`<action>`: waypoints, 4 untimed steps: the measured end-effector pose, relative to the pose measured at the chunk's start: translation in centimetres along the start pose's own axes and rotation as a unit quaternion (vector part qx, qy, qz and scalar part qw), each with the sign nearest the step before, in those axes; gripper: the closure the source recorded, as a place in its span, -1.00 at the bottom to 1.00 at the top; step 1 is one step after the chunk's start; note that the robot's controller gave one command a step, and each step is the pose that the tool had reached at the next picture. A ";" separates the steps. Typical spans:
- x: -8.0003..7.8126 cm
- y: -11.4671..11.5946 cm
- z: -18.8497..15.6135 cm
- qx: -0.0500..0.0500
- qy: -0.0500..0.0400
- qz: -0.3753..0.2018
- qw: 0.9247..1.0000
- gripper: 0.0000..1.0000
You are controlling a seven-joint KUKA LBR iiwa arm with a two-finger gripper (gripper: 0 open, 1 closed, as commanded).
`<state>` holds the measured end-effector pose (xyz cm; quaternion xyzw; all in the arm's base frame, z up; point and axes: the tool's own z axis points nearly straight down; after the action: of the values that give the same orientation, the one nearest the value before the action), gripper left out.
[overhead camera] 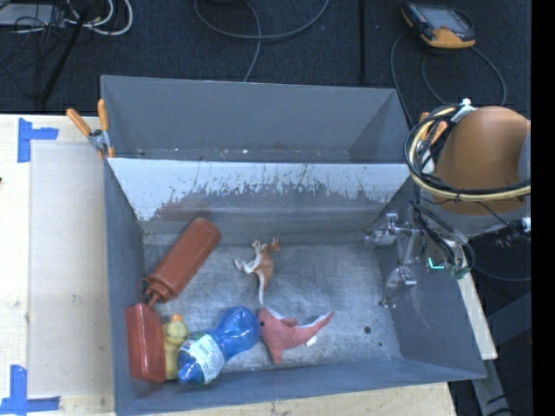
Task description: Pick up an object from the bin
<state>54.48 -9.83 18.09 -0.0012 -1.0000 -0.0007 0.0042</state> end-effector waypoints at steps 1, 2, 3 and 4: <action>-0.2 0.0 -0.4 0.001 -0.004 -0.002 1.000 -1.00; 1.0 2.8 4.3 0.001 -0.005 -0.050 0.999 -1.00; 4.6 9.4 6.3 0.001 -0.002 -0.151 0.988 -1.00; 2.7 9.9 7.6 0.001 -0.004 -0.135 0.991 -1.00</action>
Offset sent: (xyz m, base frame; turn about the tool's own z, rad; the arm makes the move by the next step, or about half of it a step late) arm -0.0275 0.0708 -0.1109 -0.2427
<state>51.78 0.06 10.50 0.1340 -0.9910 -0.0006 0.0000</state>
